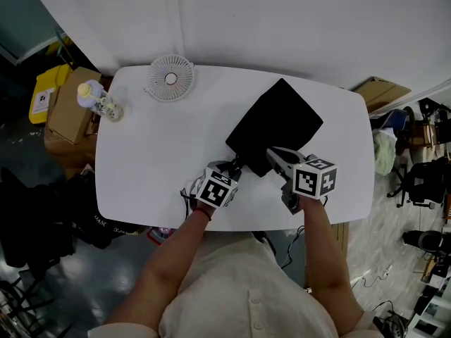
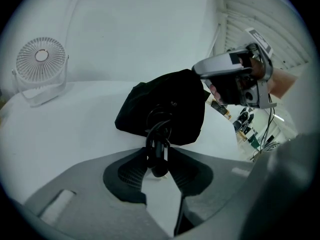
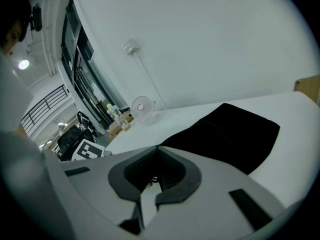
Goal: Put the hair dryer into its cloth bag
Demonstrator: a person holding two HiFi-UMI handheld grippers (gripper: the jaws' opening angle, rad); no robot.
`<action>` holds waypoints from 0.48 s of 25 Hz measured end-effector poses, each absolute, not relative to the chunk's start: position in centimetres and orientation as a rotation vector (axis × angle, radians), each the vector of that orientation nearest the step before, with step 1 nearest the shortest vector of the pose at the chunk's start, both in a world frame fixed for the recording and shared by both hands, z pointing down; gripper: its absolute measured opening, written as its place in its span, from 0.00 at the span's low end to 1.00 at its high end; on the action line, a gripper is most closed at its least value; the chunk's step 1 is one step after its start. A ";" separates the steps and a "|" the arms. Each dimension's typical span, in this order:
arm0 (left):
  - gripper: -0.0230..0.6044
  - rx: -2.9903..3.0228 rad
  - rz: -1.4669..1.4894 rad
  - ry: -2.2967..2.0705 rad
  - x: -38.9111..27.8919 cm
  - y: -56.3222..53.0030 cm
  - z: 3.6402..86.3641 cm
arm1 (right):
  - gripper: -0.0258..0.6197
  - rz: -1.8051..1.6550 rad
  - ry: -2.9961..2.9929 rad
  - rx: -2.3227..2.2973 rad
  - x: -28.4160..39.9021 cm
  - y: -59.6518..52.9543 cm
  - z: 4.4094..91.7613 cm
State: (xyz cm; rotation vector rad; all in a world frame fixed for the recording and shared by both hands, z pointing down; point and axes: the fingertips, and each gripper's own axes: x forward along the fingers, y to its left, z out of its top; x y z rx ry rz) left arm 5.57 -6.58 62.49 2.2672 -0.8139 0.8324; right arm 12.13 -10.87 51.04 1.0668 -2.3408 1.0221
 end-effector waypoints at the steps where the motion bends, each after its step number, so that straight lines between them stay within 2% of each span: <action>1: 0.24 2.258 0.821 -0.808 5.6 -6.6 62.5 | 0.07 1.022 -2.341 1.067 12.1 -10.9 51.1; 5: 0.21 2.225 0.765 -0.814 5.4 -7.2 60.8 | 0.07 1.022 -2.343 1.069 12.2 -10.9 50.9; 12: 0.21 2.209 0.716 -0.867 6.0 -8.4 57.1 | 0.07 1.021 -2.350 1.060 12.1 -11.1 50.7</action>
